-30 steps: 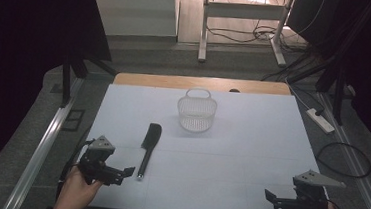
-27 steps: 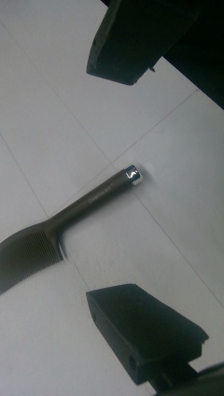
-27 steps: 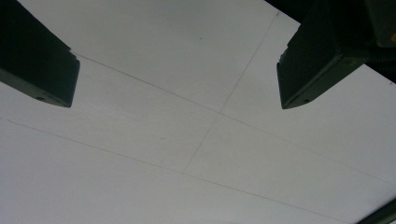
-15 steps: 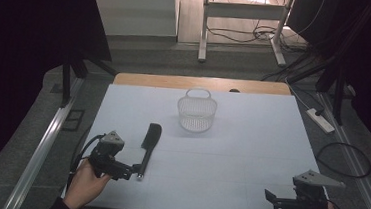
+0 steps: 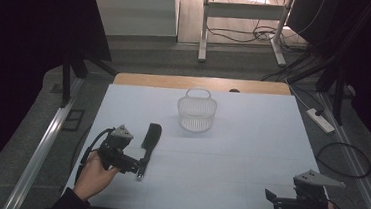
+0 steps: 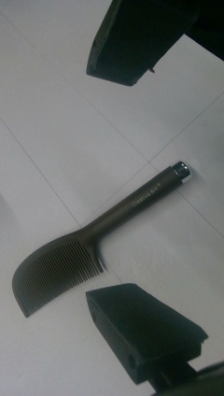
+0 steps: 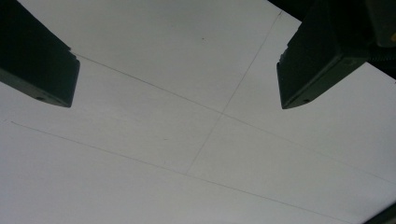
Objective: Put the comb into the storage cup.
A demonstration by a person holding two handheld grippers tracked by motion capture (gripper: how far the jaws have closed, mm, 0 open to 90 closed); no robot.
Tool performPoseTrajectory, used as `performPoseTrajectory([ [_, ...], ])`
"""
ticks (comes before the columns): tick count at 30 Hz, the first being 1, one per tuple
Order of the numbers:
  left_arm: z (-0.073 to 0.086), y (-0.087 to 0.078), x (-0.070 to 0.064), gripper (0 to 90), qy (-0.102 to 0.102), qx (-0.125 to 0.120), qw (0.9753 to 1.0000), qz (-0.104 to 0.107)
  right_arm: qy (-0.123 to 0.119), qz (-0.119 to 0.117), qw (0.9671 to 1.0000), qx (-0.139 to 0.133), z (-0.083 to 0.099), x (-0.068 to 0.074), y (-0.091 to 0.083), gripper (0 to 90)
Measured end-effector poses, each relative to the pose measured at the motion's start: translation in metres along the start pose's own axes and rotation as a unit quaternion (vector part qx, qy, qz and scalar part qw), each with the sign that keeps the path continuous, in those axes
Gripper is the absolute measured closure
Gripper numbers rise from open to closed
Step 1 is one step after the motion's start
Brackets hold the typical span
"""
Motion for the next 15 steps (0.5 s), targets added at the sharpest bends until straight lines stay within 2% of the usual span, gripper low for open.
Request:
performPoseTrajectory([
  [5, -0.005, 0.004, 0.0, 0.0, 0.004, 0.002, 1.0, -0.001, 0.002, 0.002, 1.0, 0.001, 0.0, -0.001, 0.0, 0.0],
  [15, -0.016, 0.013, 0.0, 0.0, -0.003, 0.002, 1.0, 0.001, 0.002, 0.002, 1.0, 0.001, 0.0, -0.001, 0.0, 0.0],
])
Point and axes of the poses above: each handheld gripper's, and its own axes: y roughly forward along the jaws, z roughly out of its underside, x roughly to its left, the point moved 9 cm from there along y, roughly forward along the jaws, and after that the axes turned 14 degrees about -y, right-handed, at the moved point
